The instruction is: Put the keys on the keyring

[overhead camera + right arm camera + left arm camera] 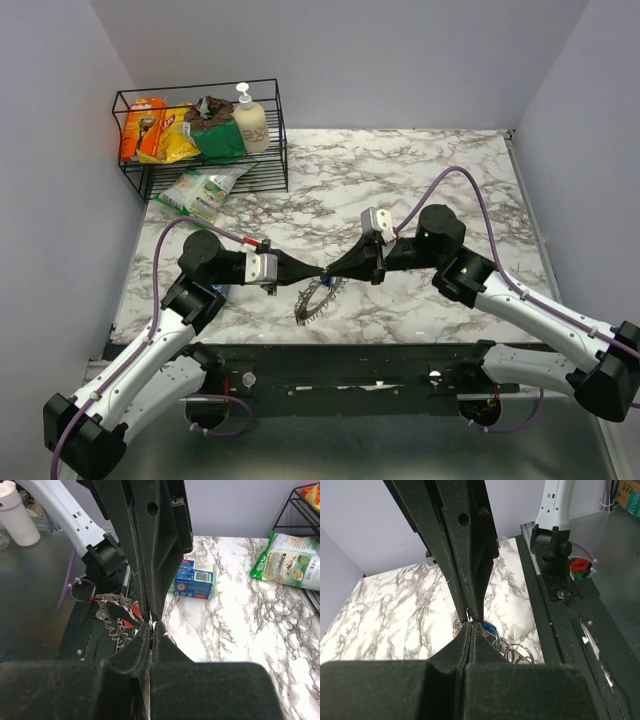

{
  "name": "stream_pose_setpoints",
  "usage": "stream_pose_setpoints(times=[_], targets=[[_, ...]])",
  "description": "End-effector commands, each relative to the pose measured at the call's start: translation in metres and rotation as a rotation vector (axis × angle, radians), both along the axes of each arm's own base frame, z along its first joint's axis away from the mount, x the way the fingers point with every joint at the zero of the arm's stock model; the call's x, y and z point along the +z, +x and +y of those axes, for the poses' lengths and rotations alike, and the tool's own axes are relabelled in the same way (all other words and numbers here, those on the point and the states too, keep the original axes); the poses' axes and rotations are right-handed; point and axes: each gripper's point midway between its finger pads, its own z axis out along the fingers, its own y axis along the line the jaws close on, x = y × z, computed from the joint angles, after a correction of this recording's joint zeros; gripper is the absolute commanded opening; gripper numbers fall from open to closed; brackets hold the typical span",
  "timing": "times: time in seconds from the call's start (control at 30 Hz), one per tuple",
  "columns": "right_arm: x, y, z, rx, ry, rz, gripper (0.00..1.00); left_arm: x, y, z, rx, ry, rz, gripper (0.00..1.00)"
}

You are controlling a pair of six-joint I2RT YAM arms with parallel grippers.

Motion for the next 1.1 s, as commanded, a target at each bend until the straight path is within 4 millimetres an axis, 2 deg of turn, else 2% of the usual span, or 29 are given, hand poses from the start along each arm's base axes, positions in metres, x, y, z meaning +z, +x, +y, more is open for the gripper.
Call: stream_pose_setpoints(times=[0.0,0.3,0.37,0.4,0.43,0.47,0.5,0.53,0.8,0.83,1.0,1.07], targets=[[-0.001,0.001,-0.001,-0.013,0.002,0.005,0.01,0.026,-0.009,0.000,-0.035,-0.061,-0.094,0.00],[0.002,0.001,-0.004,-0.025,0.001,0.001,0.01,0.032,-0.007,0.002,-0.013,-0.066,-0.120,0.00],[0.000,0.003,-0.004,-0.035,-0.012,0.001,0.01,0.028,-0.005,0.002,-0.004,-0.038,-0.124,0.00],[0.002,0.004,-0.004,-0.040,-0.012,-0.004,0.01,0.033,-0.005,0.003,-0.003,-0.034,-0.135,0.01],[0.000,0.004,-0.005,-0.047,-0.025,0.006,0.01,0.027,-0.005,0.004,-0.003,-0.004,-0.109,0.11],[0.000,0.005,-0.005,-0.046,-0.031,-0.003,0.01,0.026,-0.005,0.004,-0.006,0.008,-0.105,0.17],[0.000,0.005,-0.006,-0.049,-0.034,-0.006,0.01,0.031,-0.004,0.003,-0.005,0.014,-0.134,0.18],[0.000,0.005,-0.006,-0.052,-0.039,-0.005,0.01,0.023,-0.005,0.004,-0.009,0.048,-0.105,0.22],[0.001,0.010,-0.007,-0.068,-0.056,-0.030,0.01,0.023,0.001,0.005,0.006,0.112,-0.101,0.33],[-0.006,0.009,-0.009,-0.069,-0.085,-0.010,0.01,0.024,0.001,0.006,0.007,0.126,-0.101,0.34],[-0.007,0.009,-0.009,-0.058,-0.114,-0.018,0.01,0.012,0.007,0.005,-0.011,0.226,-0.048,0.38],[-0.011,0.009,-0.010,-0.055,-0.136,-0.014,0.01,0.014,0.006,0.003,-0.014,0.238,-0.028,0.40]])
